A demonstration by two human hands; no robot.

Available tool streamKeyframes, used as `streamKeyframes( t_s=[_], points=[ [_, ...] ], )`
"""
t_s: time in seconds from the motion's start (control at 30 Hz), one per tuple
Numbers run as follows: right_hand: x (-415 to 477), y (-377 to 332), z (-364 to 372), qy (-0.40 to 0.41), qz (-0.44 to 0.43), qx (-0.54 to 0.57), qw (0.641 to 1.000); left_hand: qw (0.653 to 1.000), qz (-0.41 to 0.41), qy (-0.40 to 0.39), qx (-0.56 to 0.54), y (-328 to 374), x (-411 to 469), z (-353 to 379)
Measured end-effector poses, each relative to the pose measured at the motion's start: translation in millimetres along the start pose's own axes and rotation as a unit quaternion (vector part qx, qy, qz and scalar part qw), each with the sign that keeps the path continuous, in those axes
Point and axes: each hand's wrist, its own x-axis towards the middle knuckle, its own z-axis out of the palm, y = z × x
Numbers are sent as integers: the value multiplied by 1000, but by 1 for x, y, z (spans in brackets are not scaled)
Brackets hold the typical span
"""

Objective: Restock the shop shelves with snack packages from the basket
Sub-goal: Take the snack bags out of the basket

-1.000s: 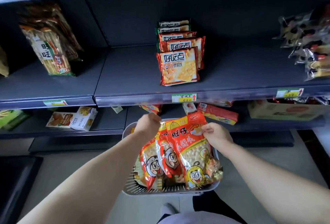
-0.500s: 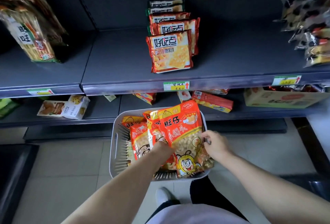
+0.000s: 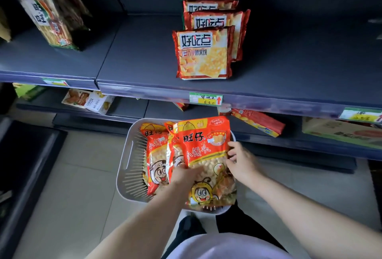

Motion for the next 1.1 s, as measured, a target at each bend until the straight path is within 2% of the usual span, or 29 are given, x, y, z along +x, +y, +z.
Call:
streamKeyframes(
  t_s=[0.07,0.17,0.27,0.33,0.4,0.47,0.53,0.57,0.63,0.7,0.77,0.83,0.9,1.0,1.03,1.1],
  points=[
    [5,-4,-3,-12,-3,-17,1000,1000,8,10,2,2,0,-4],
    [11,-11,-7,-12,-14,-21,1000,997,30,-24,-69,6,-6,-6],
    [14,-16,-11,14,-15,55,998,984,59,-60,-157,15,-12,-10],
    [13,-26,-18,-26,29,143,989,980,61,-61,-180,24,-15,-18],
    [14,-36,-24,-108,82,231,963,978,59,-64,-189,29,-12,-24],
    [14,-39,-29,-167,105,252,947,983,65,-70,-155,35,-14,-28],
    [14,-33,-32,-155,115,230,954,989,94,-59,-93,39,-14,-32],
    [15,-27,-33,-141,121,226,956,992,118,-22,-43,41,-10,-35],
    [13,-18,-38,-105,133,227,959,976,158,120,96,43,0,-44],
    [10,-10,-44,-87,143,228,959,950,140,202,195,43,11,-51],
    [8,-2,-45,-87,140,221,961,943,111,190,249,38,16,-50],
    [7,5,-44,-92,135,200,966,943,96,175,264,32,21,-44],
    [7,9,-39,-95,138,180,969,940,89,193,266,26,22,-35],
    [3,7,-36,-72,134,161,975,890,153,270,334,24,14,-21],
    [2,7,-34,-63,133,155,977,884,175,266,342,24,13,-16],
    [-1,11,-33,-56,137,155,977,901,167,211,341,22,15,-1]
  ],
)
